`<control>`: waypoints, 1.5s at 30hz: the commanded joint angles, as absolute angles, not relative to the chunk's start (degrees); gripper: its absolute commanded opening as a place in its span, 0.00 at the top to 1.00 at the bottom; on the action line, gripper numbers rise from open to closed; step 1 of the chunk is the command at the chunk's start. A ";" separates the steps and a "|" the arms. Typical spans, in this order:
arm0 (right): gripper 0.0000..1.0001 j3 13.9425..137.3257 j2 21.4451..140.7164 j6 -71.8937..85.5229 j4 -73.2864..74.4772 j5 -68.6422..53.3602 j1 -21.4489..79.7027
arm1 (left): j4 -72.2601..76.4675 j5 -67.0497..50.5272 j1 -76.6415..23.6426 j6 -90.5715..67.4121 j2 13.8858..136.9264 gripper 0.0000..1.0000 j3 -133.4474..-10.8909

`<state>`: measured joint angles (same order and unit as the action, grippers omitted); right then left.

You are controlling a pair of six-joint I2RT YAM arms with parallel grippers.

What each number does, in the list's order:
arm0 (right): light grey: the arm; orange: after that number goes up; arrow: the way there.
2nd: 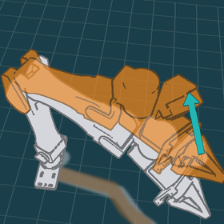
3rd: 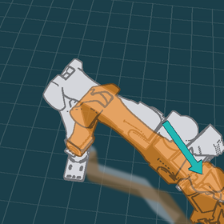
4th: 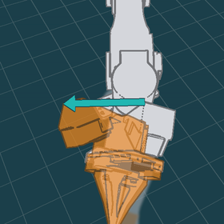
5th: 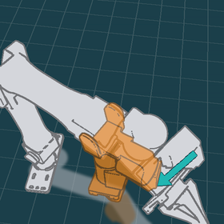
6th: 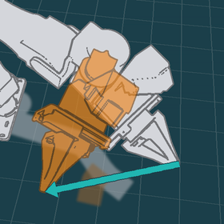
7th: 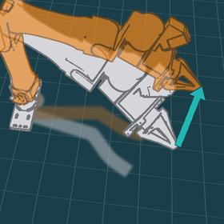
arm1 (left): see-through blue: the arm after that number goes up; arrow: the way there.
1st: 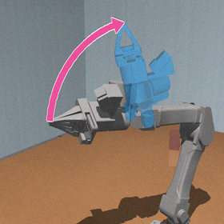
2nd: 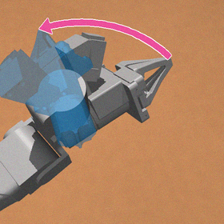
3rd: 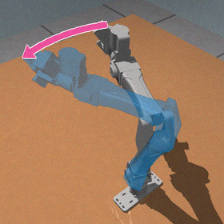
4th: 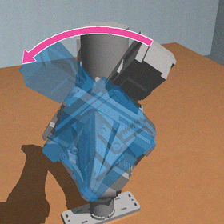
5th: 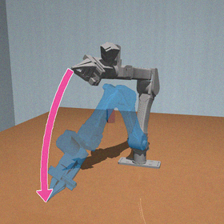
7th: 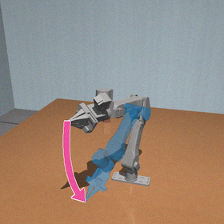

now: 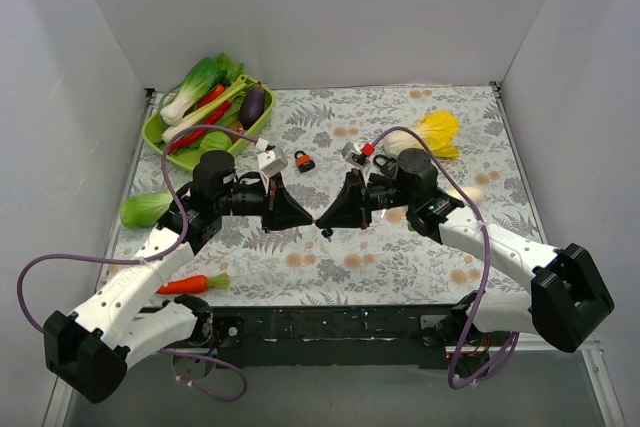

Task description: Unlock with the key

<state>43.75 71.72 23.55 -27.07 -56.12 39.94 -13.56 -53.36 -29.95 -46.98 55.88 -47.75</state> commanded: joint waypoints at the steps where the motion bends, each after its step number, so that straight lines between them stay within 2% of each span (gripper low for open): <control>1: 0.99 45.44 71.46 23.38 -28.74 -55.90 40.34 | -13.98 -52.39 -29.88 -45.44 55.46 1.00 -50.10; 3: 0.99 45.18 71.19 23.47 -28.83 -54.76 40.34 | -13.62 -50.37 -29.97 -45.70 55.20 1.00 -50.10; 4: 0.99 45.00 70.76 23.55 -28.92 -53.28 40.34 | -13.28 -48.27 -29.97 -45.96 54.76 0.68 -49.66; 5: 0.99 44.65 70.40 23.73 -28.92 -51.87 40.25 | -11.27 -42.94 -29.97 -47.36 54.15 0.42 -49.14; 6: 0.99 44.30 69.97 23.64 -27.78 -49.94 40.17 | -9.86 -39.41 -29.88 -48.16 52.40 0.22 -48.43; 8: 0.99 44.03 68.82 23.38 -26.46 -44.58 39.29 | -3.65 -29.60 -29.97 -51.39 49.85 0.02 -45.02; 11: 0.99 42.28 67.15 24.08 -26.10 -39.03 36.05 | 5.15 -22.43 -29.88 -58.67 47.02 0.02 -40.53; 13: 0.99 41.05 65.66 24.52 -25.76 -36.40 33.58 | 6.41 -20.22 -29.80 -61.25 49.72 0.02 -40.69; 24: 0.99 39.29 58.54 21.97 -14.50 -22.51 30.59 | -8.07 2.80 -29.18 -73.73 77.15 0.02 -56.67; 25: 0.99 38.94 57.67 22.32 -14.24 -21.63 30.59 | -10.52 8.47 -29.35 -75.22 79.08 0.02 -60.95; 29: 0.99 36.83 55.38 22.94 -12.48 -19.25 30.59 | -21.69 16.23 -29.88 -74.79 89.63 0.02 -70.04; 34: 0.99 34.98 52.83 22.50 -10.99 -17.58 30.67 | -24.77 17.93 -30.32 -76.29 100.53 0.02 -76.54; 38: 0.99 34.81 51.77 21.97 -10.20 -17.31 30.67 | -34.26 19.86 -30.50 -77.61 110.47 0.02 -88.83; 41: 0.99 34.19 50.54 21.71 -9.93 -17.05 30.67 | -34.45 19.34 -30.50 -78.48 114.07 0.02 -92.19; 45: 0.99 33.40 49.49 21.62 -10.11 -16.26 30.67 | -40.15 19.16 -30.59 -79.71 121.71 0.02 -103.41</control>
